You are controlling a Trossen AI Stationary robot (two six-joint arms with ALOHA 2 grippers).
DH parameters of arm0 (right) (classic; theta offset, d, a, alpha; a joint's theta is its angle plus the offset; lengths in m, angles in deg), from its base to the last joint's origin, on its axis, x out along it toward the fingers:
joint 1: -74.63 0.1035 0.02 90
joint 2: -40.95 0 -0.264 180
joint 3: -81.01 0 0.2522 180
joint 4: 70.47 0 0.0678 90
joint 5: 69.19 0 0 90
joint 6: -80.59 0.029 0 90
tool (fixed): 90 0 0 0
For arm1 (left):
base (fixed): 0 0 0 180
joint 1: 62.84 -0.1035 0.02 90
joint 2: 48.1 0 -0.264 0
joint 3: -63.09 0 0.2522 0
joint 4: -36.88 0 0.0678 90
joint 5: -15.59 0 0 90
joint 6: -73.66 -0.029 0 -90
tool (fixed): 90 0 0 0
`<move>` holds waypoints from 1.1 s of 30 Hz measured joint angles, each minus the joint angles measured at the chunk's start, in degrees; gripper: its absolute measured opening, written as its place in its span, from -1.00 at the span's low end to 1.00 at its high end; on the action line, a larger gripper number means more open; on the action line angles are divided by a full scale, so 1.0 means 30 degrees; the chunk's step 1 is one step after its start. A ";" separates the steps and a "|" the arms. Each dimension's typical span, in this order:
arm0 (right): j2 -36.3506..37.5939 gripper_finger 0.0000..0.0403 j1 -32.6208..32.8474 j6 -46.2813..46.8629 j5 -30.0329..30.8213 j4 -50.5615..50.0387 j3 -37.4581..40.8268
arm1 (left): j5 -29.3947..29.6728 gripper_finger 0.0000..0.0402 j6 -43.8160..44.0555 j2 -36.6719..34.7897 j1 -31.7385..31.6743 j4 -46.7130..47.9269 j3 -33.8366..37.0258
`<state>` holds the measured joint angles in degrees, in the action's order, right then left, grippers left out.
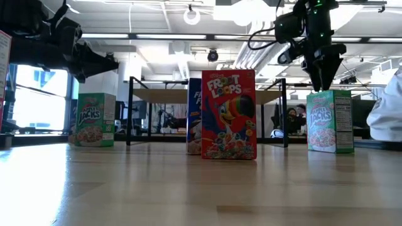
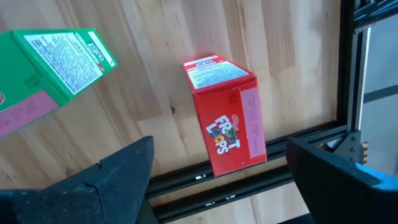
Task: Stack cereal on shelf
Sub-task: Put the top right red cereal box on the shelf
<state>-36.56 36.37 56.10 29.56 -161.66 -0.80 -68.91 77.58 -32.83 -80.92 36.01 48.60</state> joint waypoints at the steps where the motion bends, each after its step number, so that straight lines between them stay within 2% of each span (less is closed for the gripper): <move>1: 0.0007 0.73 0.0000 -0.0033 0.0011 0.0064 0.0000 | 0.0000 -1.00 -0.0005 0.0000 0.0005 0.0000 0.0000; 15: 0.0005 0.73 -0.0426 -0.0229 0.0801 0.1167 0.0000 | 0.0007 -1.00 -0.0013 0.0000 0.0004 0.0000 0.0000; 20: 0.0005 0.73 -0.0771 -0.0497 -0.0152 0.1587 0.0000 | 0.0007 -1.00 -0.0013 0.0000 0.0001 -0.0007 0.0000; 27: 0.0005 0.73 -0.0882 -0.0833 -0.0067 0.1566 0.0006 | 0.0007 -1.00 -0.0013 0.0000 0.0002 -0.0007 0.0000; 33: 0.0005 0.73 -0.0876 -0.1250 0.0401 0.2392 0.1436 | 0.0007 -1.00 -0.0020 0.0000 0.0002 -0.0007 0.0000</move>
<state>-36.54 33.74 52.35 30.76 -154.49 3.50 -68.89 77.52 -32.83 -80.92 35.99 48.60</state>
